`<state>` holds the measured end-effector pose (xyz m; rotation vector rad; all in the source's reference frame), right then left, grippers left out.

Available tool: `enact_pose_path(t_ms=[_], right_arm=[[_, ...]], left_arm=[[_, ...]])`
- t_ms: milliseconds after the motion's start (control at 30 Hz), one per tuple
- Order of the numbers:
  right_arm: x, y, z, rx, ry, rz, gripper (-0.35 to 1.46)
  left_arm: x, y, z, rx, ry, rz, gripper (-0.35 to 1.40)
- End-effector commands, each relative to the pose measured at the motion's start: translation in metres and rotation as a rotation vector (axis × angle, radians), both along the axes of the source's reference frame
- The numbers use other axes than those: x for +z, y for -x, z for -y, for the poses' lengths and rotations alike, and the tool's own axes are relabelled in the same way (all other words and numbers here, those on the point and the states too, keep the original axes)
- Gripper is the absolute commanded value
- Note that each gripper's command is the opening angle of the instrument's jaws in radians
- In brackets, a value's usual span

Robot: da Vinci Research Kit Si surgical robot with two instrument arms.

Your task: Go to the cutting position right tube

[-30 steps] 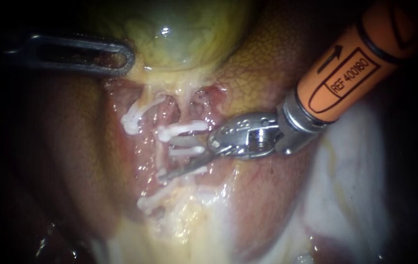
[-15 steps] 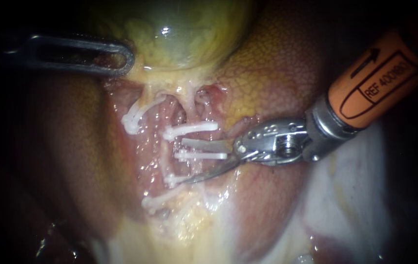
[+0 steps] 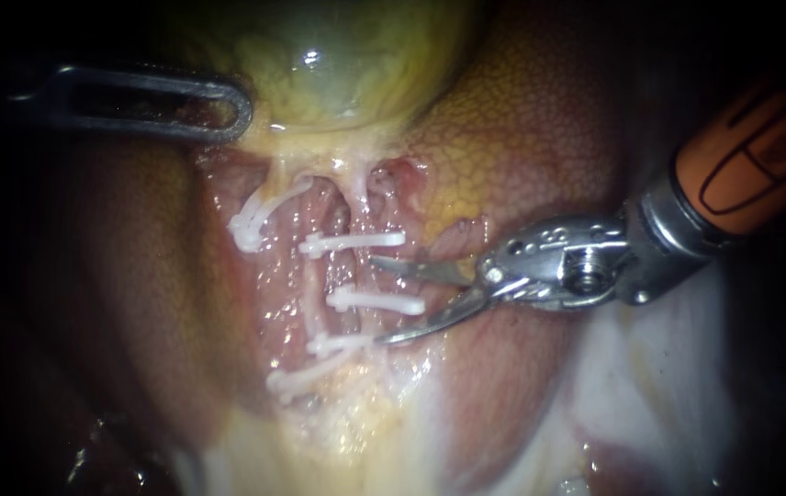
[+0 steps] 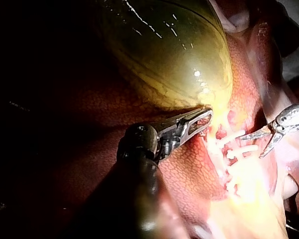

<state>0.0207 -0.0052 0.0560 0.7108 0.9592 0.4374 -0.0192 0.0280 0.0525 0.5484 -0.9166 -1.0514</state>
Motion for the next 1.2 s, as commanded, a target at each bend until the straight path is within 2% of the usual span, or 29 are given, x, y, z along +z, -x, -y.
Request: enact_pose_path(t_ms=[33,200,400,533,667,733,900,1067,1200], right_arm=[[0.0001,0.0,0.0,0.005,-0.022,0.015,0.81],[0.001,0.0002,-0.0002,0.032,-0.106,0.078,0.74],[0.0024,0.0001,-0.0004,0.064,-0.159,0.111,0.73],[0.0034,-0.0005,-0.0008,0.044,-0.173,0.105,0.73],[0.0043,-0.0013,-0.001,0.019,-0.197,0.073,0.73],[0.0047,-0.0017,-0.001,-0.003,-0.223,0.022,0.73],[0.0049,-0.0024,-0.001,-0.067,-0.201,-0.122,0.73],[0.0049,-0.0032,-0.0011,-0.097,-0.184,-0.254,0.68],[0.005,-0.0042,-0.0012,-0.121,-0.173,-0.325,0.68]], left_arm=[[0.0,0.0,0.0,0.0,0.0,0.0,-0.35],[0.0,0.0001,0.0,0.0,0.0,0.0,-0.35],[0.0,0.0002,0.0,-0.001,0.0,-0.001,-0.35],[0.0,0.0003,0.0,-0.001,0.0,-0.001,-0.35],[0.0001,0.0003,0.0,-0.001,0.0,-0.001,-0.35],[0.0001,0.0003,0.0,-0.001,0.0,-0.001,-0.35],[0.0001,0.0003,0.0,-0.001,0.0,-0.001,-0.35],[0.0001,0.0003,0.0,-0.001,0.0,-0.001,-0.35],[0.0001,0.0003,0.0,-0.001,0.0,-0.001,-0.35]])
